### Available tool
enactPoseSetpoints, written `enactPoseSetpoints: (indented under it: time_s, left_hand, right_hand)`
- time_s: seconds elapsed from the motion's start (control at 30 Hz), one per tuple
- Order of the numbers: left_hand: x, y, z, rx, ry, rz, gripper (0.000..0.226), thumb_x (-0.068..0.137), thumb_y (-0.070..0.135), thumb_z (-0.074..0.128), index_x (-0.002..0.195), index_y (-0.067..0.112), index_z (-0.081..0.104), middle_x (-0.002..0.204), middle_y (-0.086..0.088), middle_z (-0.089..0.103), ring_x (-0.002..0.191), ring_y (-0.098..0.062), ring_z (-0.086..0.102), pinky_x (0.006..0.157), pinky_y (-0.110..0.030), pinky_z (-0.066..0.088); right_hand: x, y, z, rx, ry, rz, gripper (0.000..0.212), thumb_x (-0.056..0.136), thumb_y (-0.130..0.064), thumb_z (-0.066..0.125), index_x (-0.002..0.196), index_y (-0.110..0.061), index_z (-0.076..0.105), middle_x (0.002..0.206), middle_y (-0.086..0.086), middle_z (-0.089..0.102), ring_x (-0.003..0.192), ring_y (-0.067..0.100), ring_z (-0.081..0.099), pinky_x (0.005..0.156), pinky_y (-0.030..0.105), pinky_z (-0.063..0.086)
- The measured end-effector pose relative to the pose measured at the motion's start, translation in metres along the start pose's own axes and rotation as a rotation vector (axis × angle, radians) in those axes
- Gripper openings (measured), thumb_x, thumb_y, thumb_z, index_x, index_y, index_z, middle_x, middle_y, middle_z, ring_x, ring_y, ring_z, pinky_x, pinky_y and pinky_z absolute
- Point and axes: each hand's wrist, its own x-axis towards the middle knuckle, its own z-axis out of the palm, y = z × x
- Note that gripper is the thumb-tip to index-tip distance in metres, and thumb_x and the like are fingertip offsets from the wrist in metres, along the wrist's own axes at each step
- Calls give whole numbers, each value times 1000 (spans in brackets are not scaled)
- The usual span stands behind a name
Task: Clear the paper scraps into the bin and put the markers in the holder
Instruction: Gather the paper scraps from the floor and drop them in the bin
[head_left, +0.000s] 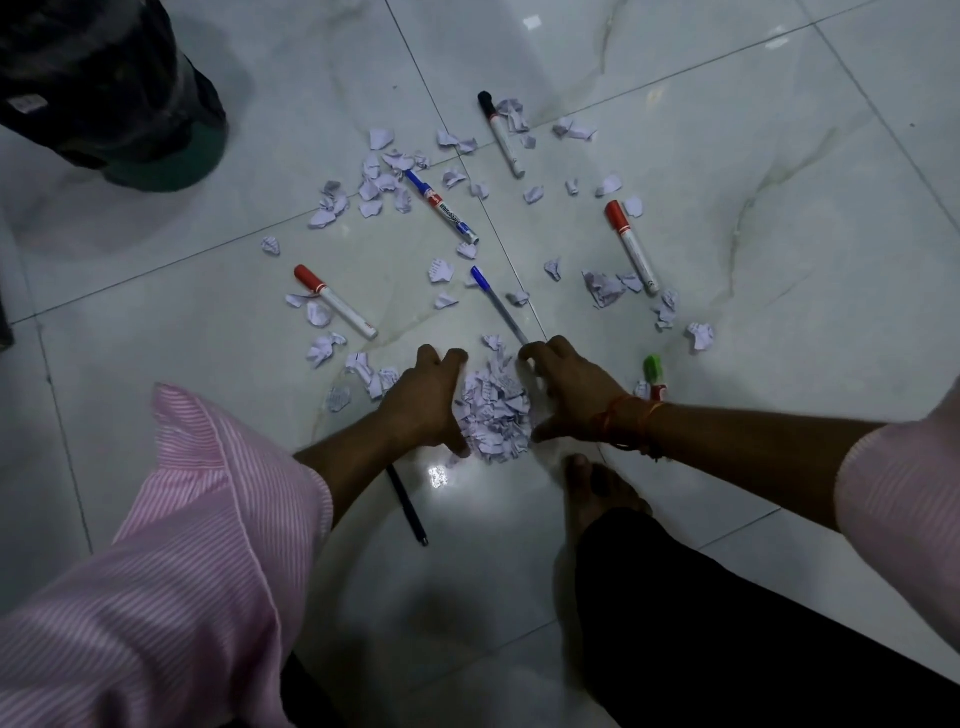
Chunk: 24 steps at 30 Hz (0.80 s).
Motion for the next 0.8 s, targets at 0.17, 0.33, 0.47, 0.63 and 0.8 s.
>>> enactPoseSetpoints:
  time_s: [0.17,0.33,0.47,0.63,0.8]
  left_hand:
    - [-2,6,19,-26,64,98,101,52,40,92,134,17,40,122,-13,43,96,-30,61,80,-41,56]
    - [2,5,22,-107,165,77,45,75,32,78,107,10,56,106,-11,51,90,-28,59,66,-26,36]
    - [-1,0,10,-126,121,29,82,58,36,90,126,16,49,120,-11,48,101,-26,56,75,-29,45]
    - [-21,3,18,-49,11,-44,130,42,39,97,147,22,21,139,-14,32,117,-34,52,94,-40,52]
    - [-25,9,46,-56,126,5,120,44,25,97,141,21,27,131,-11,33,104,-32,60,85,-34,54]
  right_hand:
    - [0,-9,19,10,43,-17,101,58,-39,88,141,-23,31,132,9,41,107,29,56,90,36,52]
    - [8,-13,25,74,46,-28,68,70,-34,81,127,-21,46,125,7,45,103,25,55,86,30,50]
    - [4,-7,11,112,81,-30,84,62,-35,87,131,-20,43,129,8,44,103,23,56,81,25,48]
    - [-10,-2,7,61,27,39,125,46,-45,93,147,-24,22,138,8,37,117,29,52,96,37,49]
    - [-7,-17,27,-34,-10,40,136,48,-38,93,152,-22,6,141,11,31,117,35,50,98,42,48]
